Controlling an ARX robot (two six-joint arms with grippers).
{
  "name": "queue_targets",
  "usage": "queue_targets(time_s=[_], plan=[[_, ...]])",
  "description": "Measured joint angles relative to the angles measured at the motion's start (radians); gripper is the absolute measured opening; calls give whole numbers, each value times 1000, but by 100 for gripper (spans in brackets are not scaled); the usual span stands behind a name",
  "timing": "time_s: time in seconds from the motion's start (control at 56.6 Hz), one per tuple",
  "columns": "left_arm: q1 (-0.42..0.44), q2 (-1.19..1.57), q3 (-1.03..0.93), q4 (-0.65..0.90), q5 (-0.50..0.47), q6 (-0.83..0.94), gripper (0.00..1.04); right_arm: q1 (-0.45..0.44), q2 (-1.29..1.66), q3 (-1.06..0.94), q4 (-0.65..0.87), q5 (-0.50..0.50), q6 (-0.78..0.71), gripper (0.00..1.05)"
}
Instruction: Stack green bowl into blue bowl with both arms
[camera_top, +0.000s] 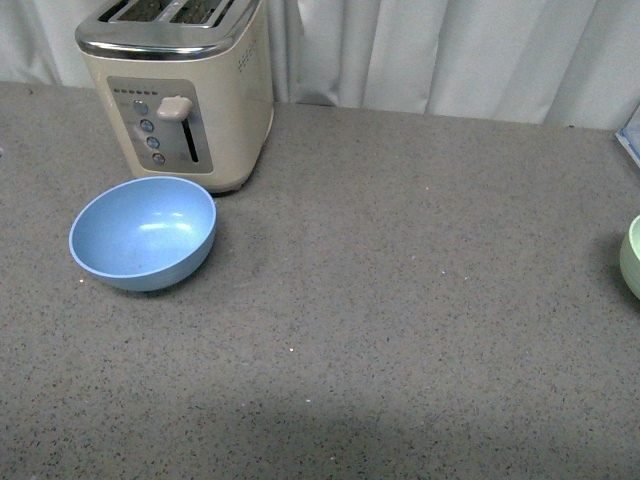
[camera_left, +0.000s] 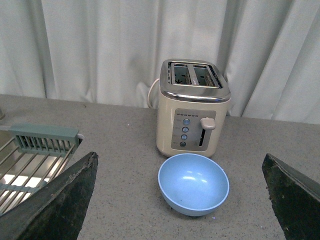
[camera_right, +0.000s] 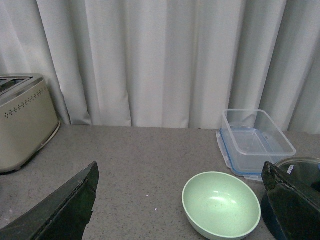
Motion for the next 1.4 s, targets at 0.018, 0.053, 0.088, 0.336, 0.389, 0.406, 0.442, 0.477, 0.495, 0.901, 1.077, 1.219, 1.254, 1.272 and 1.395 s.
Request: queue_targets(time_s=[0.018,0.053,0.088,0.336,0.389,0.406,0.442,0.477,0.495,0.901,1.077,1.219,1.254,1.272,1.395], plan=[[0,0,0,0,0,0,98,0,0,0,0,0,0,96],[0,0,0,0,0,0,98,0,0,0,0,0,0,96],[0,0,0,0,0,0,98,0,0,0,0,0,0,96],[0,0,0,0,0,0,98,0,0,0,0,0,0,96],[0,0,0,0,0,0,98,0,0,0,0,0,0,96],[0,0,0,0,0,0,98,0,0,0,0,0,0,96],[0,0,0,0,0,0,98,0,0,0,0,0,0,96],[0,0,0,0,0,0,98,0,0,0,0,0,0,96],[0,0,0,0,0,0,98,0,0,0,0,0,0,96],[0,0,0,0,0,0,98,0,0,0,0,0,0,96],[0,0,0,0,0,0,98,0,0,0,0,0,0,96],[0,0,0,0,0,0,98,0,0,0,0,0,0,96],[0,0,0,0,0,0,98,0,0,0,0,0,0,96],[0,0,0,0,0,0,98,0,0,0,0,0,0,96],[0,0,0,0,0,0,98,0,0,0,0,0,0,96]])
